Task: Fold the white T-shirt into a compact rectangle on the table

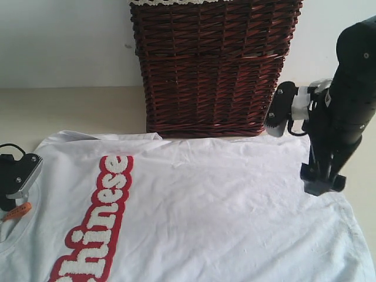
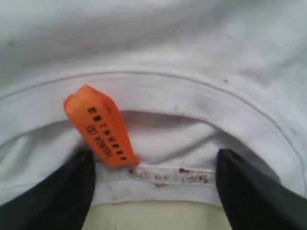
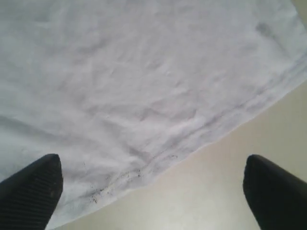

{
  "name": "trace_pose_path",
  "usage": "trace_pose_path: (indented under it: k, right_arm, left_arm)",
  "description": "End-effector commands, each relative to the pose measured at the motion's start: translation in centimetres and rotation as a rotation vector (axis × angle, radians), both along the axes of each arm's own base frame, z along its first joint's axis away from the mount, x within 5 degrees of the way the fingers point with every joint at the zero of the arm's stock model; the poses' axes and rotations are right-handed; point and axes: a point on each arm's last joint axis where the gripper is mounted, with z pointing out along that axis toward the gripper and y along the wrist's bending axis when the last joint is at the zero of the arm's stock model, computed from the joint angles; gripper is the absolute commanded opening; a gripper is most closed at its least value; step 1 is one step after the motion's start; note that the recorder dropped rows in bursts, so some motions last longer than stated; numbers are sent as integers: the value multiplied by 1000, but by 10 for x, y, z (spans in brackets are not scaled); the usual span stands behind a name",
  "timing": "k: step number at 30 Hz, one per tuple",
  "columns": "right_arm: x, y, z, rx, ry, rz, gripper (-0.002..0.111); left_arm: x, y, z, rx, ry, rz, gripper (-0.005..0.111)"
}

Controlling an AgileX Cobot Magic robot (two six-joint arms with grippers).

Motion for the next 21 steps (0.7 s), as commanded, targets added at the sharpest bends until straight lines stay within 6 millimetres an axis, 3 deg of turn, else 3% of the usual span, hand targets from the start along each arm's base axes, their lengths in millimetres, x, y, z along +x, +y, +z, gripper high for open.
trace_pose_path:
  k: [1, 2, 3, 5, 9, 12, 16, 21]
  right_arm:
    - [-16, -13, -19, -138, 104, 260, 102]
    - [-19, -19, -24, -197, 122, 310, 102]
    - [-17, -39, -26, -362, 107, 354, 102]
    - [-12, -55, -24, -497, 24, 255, 102]
    - [-10, -48, -26, -360, -73, 30, 102]
    - [-5, -41, -28, -268, -126, 32, 102]
    - [-5, -37, -34, -277, -95, 239, 102]
    - [3, -45, -41, -446, -78, 381, 102]
  left_arm:
    - [0, 0, -17, -7, 9, 5, 70]
    - [0, 0, -17, -7, 9, 5, 70]
    - [0, 0, -17, -7, 9, 5, 70]
    - [0, 0, -17, -7, 9, 5, 70]
    - [0, 0, -17, -7, 9, 5, 70]
    - [0, 0, -17, -7, 9, 5, 70]
    - [0, 0, -17, -7, 9, 5, 70]
    - [0, 0, -17, -7, 9, 5, 70]
